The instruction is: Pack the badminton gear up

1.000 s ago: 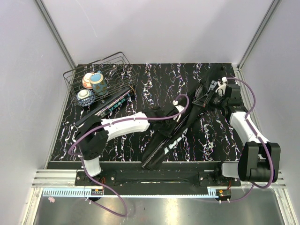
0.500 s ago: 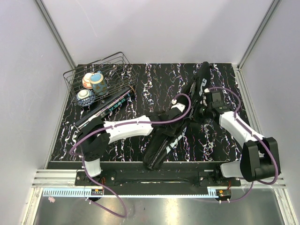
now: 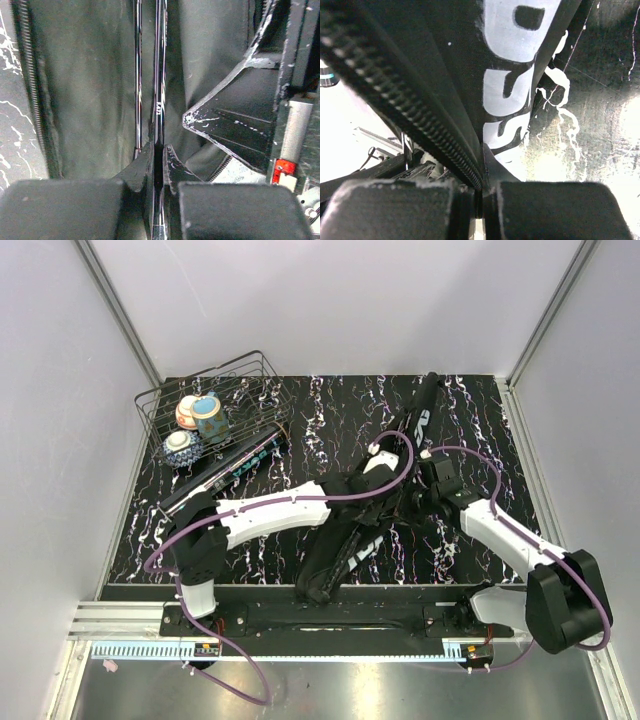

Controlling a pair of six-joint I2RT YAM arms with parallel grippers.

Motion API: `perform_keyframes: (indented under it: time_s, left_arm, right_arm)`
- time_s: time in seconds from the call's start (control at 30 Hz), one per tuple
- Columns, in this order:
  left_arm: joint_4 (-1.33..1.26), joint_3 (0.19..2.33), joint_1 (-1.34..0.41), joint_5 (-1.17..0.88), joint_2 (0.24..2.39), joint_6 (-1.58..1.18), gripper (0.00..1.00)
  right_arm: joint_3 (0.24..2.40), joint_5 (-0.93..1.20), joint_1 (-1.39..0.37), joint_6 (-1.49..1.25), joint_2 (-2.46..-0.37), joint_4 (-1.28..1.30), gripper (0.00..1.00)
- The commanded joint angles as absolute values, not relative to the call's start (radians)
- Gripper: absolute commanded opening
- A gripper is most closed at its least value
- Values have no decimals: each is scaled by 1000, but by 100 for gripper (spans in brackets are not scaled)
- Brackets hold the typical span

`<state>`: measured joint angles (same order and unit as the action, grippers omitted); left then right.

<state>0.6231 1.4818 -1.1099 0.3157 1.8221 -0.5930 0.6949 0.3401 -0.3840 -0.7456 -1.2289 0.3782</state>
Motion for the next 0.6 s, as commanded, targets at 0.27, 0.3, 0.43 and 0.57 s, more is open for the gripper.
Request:
perform_keyframes:
  time_s: [0.27,0.3,0.43,0.57]
  left_arm:
    - [339,1445,-1037,38,1711,-83,0]
    - [328,1428,-1031,14,1706,-63,0]
    - [299,1375,-1009,-12,1712,-60,0]
    - [256,1382,-1012,84,1764,-252,0]
  right_arm:
    - [710,684,-327,-517,-1154,453,0]
    - [719,705,-318,-503,-1151,451,0]
    - [741,794,-270,-473,-1134,439,0]
    - [700,871,-268,-549,-1143,257,0]
